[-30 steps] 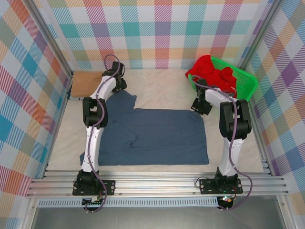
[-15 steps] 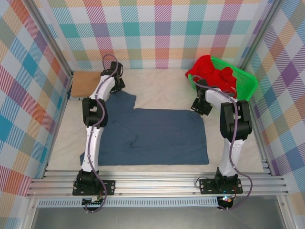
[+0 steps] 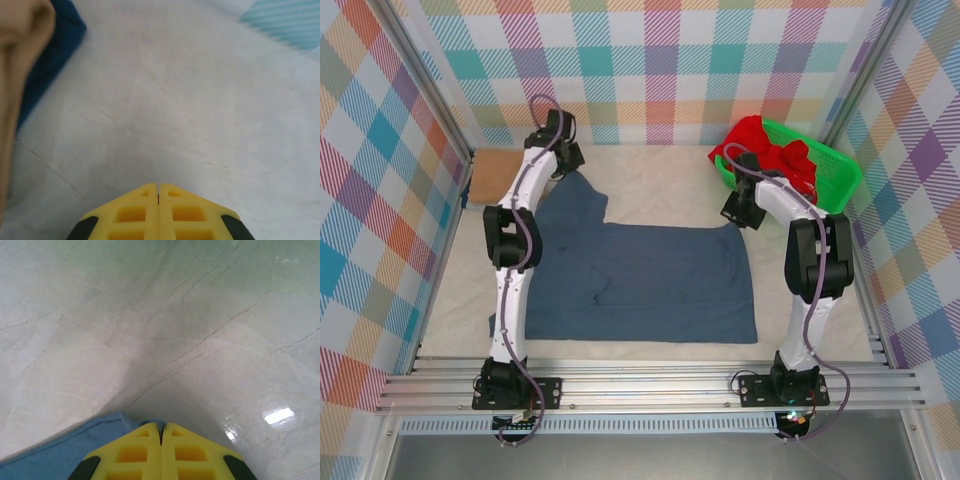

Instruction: Fold and stack the t-shirts

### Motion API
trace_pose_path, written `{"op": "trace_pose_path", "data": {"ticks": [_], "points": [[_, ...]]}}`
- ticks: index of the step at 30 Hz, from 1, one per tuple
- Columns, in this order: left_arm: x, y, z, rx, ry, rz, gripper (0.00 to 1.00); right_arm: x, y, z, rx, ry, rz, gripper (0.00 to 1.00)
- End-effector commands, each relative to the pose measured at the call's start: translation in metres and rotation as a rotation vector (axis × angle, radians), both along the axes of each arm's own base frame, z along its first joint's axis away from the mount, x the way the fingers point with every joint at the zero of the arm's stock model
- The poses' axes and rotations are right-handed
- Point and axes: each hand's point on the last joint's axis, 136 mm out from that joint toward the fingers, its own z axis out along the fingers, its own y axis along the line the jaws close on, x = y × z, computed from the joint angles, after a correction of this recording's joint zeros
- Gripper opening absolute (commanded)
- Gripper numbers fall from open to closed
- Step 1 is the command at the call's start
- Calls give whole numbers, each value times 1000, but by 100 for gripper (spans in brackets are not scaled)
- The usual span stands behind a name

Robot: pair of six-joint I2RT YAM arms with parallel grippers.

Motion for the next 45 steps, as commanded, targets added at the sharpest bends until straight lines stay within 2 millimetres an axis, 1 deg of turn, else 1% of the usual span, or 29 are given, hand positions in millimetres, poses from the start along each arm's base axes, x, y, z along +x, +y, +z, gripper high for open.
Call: {"op": "trace_pose_path", "data": {"ticks": [1, 2, 3, 6, 8, 9, 12, 14, 16, 18, 20, 23, 26, 29, 32, 34, 37, 40, 42, 45], "points": [[-24, -3, 61, -6, -56, -36, 0, -7, 2, 27, 5, -22, 29, 0], [-33, -2, 56, -9, -31, -37, 0, -11, 1, 29, 3, -18, 33, 0], [-43, -3, 56, -16, -21, -38, 0, -14, 1, 30, 2, -17, 37, 0], [-80, 0, 65, -44, -12, -29, 0, -29, 2, 30, 19, -8, 54, 0], [-109, 1, 72, -65, -6, -33, 0, -42, 5, 28, 41, 15, 67, 0], [-122, 0, 72, -78, 2, -37, 0, -49, 6, 28, 51, 23, 71, 0], [-167, -3, 68, -134, 44, -48, 0, -70, 8, 26, 86, 46, 83, 0], [-201, -1, 57, -148, 103, -47, 0, -85, 9, 25, 98, 64, 92, 0], [-234, 5, 56, -143, 123, -36, 0, -98, 8, 25, 104, 77, 99, 0], [-264, 11, 50, -138, 143, -23, 0, -111, 7, 26, 112, 89, 102, 0], [-295, 21, 47, -110, 172, -1, 0, -126, 6, 27, 117, 107, 100, 0], [-332, 32, 47, -85, 191, 21, 0, -144, 2, 31, 115, 127, 93, 0], [-361, 44, 48, -58, 193, 62, 0, -163, -3, 31, 105, 160, 83, 0], [-385, 53, 41, -43, 209, 103, 0, -181, -5, 24, 104, 212, 78, 0], [-401, 57, 32, -38, 227, 129, 0, -195, -8, 17, 97, 259, 68, 0], [-409, 61, 26, -29, 238, 143, 0, -201, -9, 14, 92, 277, 63, 0], [-416, 64, 19, -14, 249, 151, 0, -209, -12, 9, 80, 312, 52, 0], [-422, 62, 7, -30, 272, 155, 0, -215, -13, 4, 80, 333, 49, 0], [-422, 64, 8, -23, 268, 170, 0, -217, -13, 2, 82, 339, 44, 0], [-427, 79, 14, 29, 259, 251, 0, -220, -16, 3, 65, 345, 32, 0]]}}
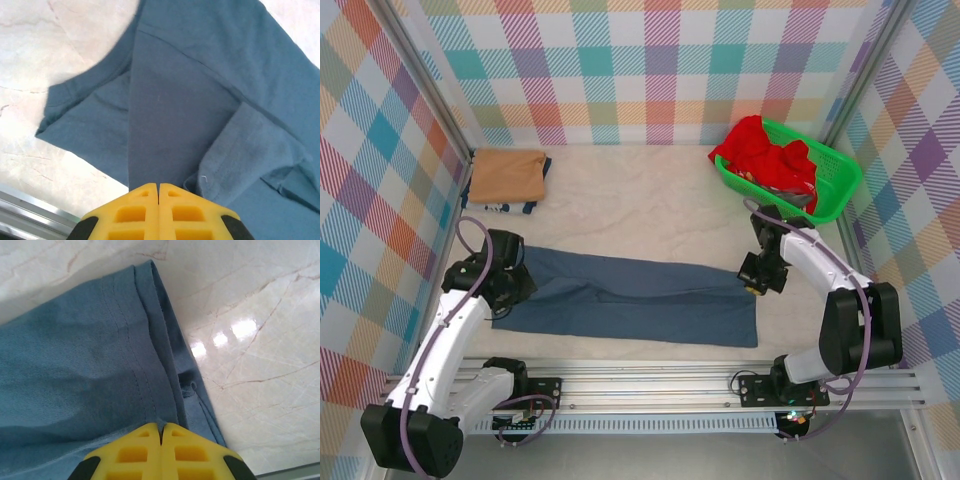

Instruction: Fold and stack the t-shirts

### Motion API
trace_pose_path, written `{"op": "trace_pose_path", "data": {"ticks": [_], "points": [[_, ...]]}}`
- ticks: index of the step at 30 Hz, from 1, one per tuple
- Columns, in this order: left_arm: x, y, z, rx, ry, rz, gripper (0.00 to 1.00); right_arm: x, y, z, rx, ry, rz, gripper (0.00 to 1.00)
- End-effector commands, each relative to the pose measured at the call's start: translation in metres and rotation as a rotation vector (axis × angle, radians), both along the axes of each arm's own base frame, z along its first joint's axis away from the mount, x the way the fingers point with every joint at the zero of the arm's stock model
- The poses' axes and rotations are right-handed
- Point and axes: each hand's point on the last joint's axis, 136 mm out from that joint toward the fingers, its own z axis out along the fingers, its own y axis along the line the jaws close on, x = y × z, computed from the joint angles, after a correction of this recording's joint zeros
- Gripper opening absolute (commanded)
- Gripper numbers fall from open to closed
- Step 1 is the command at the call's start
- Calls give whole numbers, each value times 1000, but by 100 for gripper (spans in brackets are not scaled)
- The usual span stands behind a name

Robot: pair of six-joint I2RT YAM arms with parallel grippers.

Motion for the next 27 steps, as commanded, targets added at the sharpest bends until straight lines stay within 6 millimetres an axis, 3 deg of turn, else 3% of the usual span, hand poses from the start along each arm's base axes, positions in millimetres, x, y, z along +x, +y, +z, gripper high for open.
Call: {"op": "trace_pose_path", "data": {"ticks": [1, 4, 10, 20, 27], "points": [[-10, 17, 8, 70, -12, 80, 0, -12, -5, 3, -29, 26, -20, 0], [-10, 20, 10, 69, -54, 105, 0, -11, -8, 4, -47, 23, -14, 0], [-16, 17, -6, 41, -14, 137, 0, -15, -9, 2, -52, 44, -15, 0], [-20, 11, -35, -4, 40, 176, 0, -21, -9, -26, -61, 115, -34, 0], [-21, 10, -44, -3, 70, 191, 0, -23, -13, -35, -86, 150, -35, 0]]}}
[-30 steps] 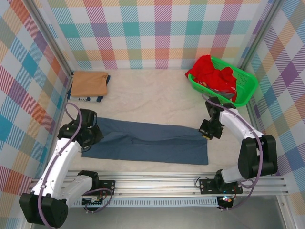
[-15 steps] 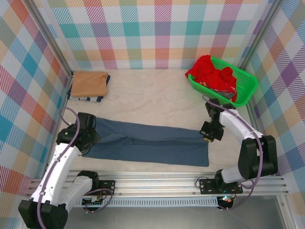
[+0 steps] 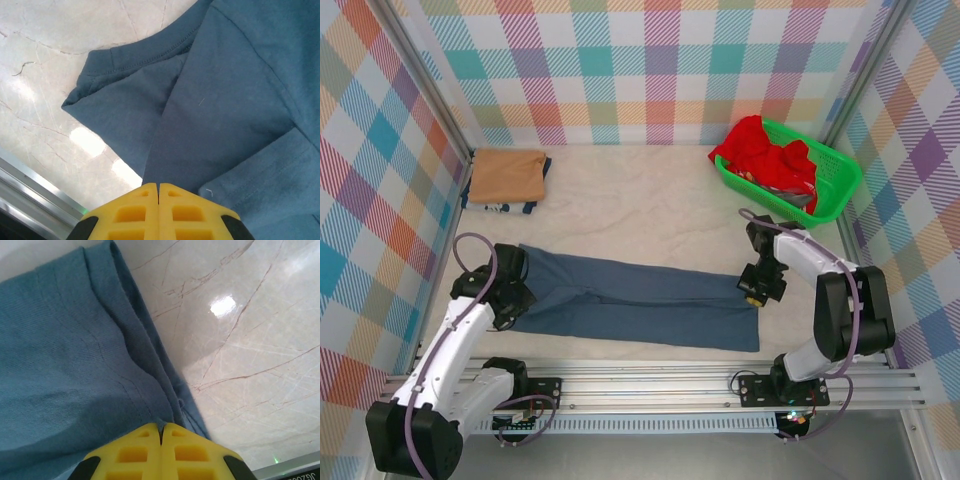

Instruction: Fold and stack the t-shirts

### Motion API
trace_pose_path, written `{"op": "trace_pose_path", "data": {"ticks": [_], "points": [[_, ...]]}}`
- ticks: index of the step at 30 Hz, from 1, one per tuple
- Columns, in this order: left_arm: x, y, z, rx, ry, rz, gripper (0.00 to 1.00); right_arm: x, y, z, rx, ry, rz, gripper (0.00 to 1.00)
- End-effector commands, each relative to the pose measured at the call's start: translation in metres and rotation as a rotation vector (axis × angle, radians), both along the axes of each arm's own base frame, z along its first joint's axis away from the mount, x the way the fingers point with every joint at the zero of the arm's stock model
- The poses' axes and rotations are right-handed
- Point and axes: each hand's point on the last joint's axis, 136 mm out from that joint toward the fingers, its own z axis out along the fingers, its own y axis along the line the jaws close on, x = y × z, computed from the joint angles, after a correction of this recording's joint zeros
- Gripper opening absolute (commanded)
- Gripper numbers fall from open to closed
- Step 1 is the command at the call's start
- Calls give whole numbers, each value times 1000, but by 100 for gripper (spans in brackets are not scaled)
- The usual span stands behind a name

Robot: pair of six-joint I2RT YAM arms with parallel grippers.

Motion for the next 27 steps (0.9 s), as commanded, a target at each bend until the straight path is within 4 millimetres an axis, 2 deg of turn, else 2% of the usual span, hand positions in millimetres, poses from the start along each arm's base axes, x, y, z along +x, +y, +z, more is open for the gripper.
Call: {"op": "trace_pose_path", "data": {"ticks": [1, 9, 15, 17, 18, 19, 21, 24, 27], "points": [[0, -2, -5, -12, 4, 19, 0, -6, -5, -5, -36, 33, -8, 0], [-7, 7, -2, 27, 11, 66, 0, -10, -14, -3, -89, 47, -14, 0], [-12, 6, -4, 14, 5, 95, 0, -11, -11, -2, -76, 43, -33, 0], [-14, 5, -6, 3, 7, 110, 0, -14, -11, -3, -75, 45, -41, 7], [-15, 5, -7, -2, 10, 117, 3, -15, -12, -2, -78, 43, -44, 12], [-16, 4, -6, -8, 6, 125, 16, -15, -13, 1, -87, 36, -50, 18], [-14, 2, -1, -27, -11, 129, 29, -12, -15, 9, -94, -6, -60, 28], [-1, 0, 21, -35, -74, 120, 34, 0, -14, 31, -78, -120, -70, 38], [25, 1, 50, -13, -153, 88, 34, 13, -9, 48, -38, -223, -71, 37]]}}
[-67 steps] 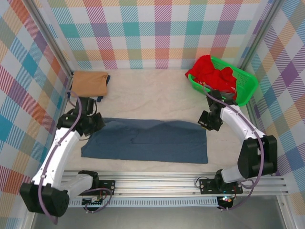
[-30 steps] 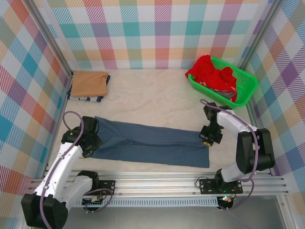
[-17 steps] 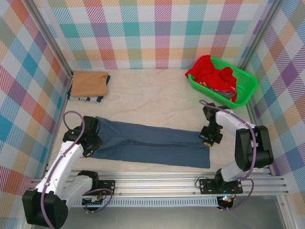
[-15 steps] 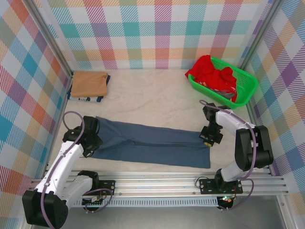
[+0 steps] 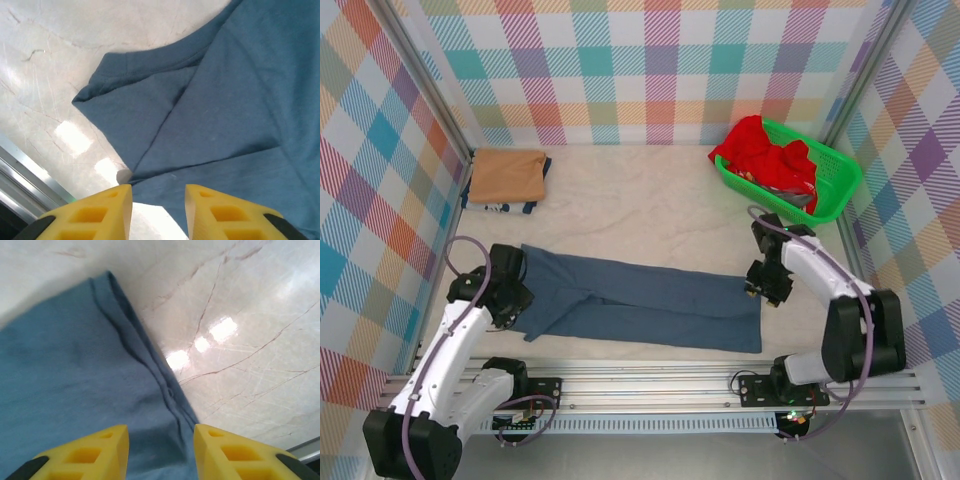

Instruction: Fold and stack the t-shirts

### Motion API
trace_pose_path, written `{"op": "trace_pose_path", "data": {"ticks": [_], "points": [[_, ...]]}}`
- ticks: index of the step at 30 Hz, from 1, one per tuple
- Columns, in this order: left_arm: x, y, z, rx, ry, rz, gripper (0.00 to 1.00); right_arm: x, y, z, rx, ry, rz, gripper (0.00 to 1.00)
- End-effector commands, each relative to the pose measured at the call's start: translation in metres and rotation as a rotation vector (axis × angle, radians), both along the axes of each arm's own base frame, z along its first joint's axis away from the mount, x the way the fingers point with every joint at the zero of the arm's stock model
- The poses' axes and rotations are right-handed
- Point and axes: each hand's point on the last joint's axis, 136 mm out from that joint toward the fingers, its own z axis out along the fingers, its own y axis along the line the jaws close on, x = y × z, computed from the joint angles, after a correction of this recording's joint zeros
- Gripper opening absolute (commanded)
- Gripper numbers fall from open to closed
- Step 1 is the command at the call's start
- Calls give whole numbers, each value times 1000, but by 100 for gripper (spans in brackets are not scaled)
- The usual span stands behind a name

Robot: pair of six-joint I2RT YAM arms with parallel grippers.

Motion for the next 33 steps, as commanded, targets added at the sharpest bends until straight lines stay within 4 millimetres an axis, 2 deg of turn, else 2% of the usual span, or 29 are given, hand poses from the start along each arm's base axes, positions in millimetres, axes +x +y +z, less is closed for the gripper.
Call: {"op": "trace_pose_path", "data": {"ticks": [1, 3, 4, 6, 9, 14, 18, 21, 25, 29, 33], "points": [[34, 0, 38, 26, -109, -29, 37, 14, 7, 21, 34, -101, 3, 34], [59, -6, 42, -19, -119, -59, 41, 22, 18, 20, 93, -134, 28, 28], [74, -10, 40, -56, -108, -72, 45, 24, 23, 18, 120, -144, 38, 26], [99, -24, 27, -167, -76, -104, 46, 30, 36, 7, 191, -155, 55, 24], [131, -42, 8, -266, -35, -132, 35, 28, 44, -16, 238, -108, 38, 17], [159, -37, -27, -298, -30, -42, 28, 49, 43, -35, 210, -133, 39, 16], [166, -32, -54, -290, 20, -14, 25, 60, 37, -46, 160, -106, 60, 15], [151, -25, -77, -250, 117, 13, 21, 61, 31, -57, 132, -75, 61, 15], [133, -12, -94, -204, 177, 47, 19, 58, 23, -68, 96, -22, 46, 15], [136, -19, -111, -237, 228, 19, 18, 49, 19, -72, 82, 25, 34, 15], [149, -12, -112, -195, 231, 7, 16, 47, 19, -63, 82, 16, 39, 18]]}}
